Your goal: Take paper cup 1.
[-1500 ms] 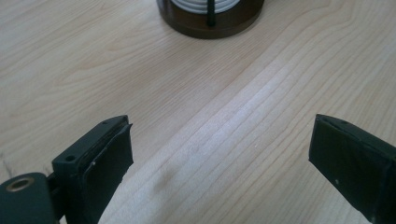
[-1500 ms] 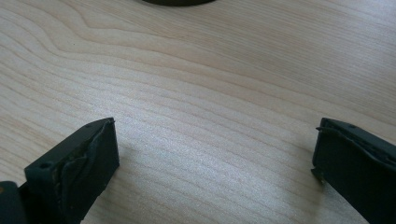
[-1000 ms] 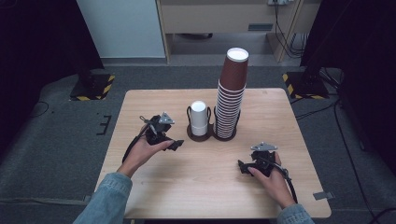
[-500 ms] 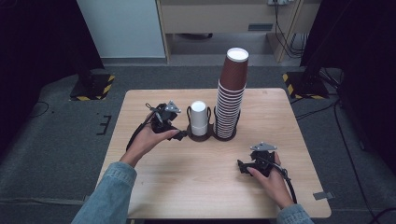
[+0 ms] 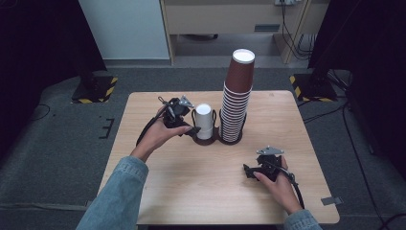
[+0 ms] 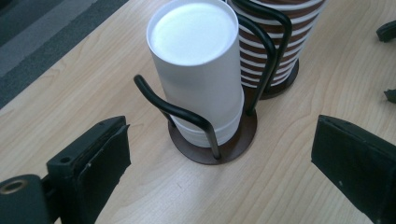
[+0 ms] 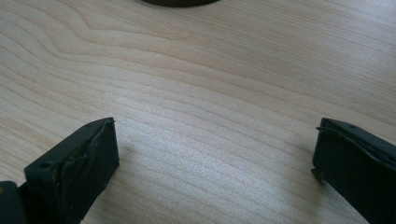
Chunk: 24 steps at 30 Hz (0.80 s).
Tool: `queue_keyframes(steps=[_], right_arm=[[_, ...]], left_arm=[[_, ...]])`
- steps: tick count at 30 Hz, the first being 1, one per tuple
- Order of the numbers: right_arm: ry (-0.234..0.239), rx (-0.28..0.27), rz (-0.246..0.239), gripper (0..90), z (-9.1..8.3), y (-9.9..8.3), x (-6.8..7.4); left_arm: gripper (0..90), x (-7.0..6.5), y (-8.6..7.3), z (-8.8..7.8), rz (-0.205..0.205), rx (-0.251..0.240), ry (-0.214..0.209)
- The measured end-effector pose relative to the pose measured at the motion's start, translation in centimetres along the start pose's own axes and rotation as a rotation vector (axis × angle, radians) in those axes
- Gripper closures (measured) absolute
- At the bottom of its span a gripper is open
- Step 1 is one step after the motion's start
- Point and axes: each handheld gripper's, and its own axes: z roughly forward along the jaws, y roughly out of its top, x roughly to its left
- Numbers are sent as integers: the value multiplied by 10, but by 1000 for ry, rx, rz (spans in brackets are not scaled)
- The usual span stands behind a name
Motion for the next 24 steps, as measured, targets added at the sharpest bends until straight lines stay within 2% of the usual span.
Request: queue_keyframes(steps=[4, 6, 11, 14, 16, 19, 24], right_arm=[[0, 0, 0, 6, 0, 0, 0], [1, 0, 0, 6, 0, 0, 0], [3, 2, -1, 6, 0, 0, 0], [2, 1, 0, 6, 0, 0, 0], [2, -1, -1, 6, 0, 0, 0], [4, 0, -1, 6, 0, 0, 0], [4, -1, 0, 6, -1, -1, 0]], left_arm=[[51, 5, 8, 0, -9, 4, -17], [50, 6, 12, -1, -23, -16, -32], [49, 10, 26, -1, 3, 0, -36], [57, 10, 31, -1, -8, -15, -59], [60, 9, 35, -2, 5, -9, -53], [60, 9, 39, -1, -3, -27, -60], [76, 10, 42, 0, 10, -13, -56]])
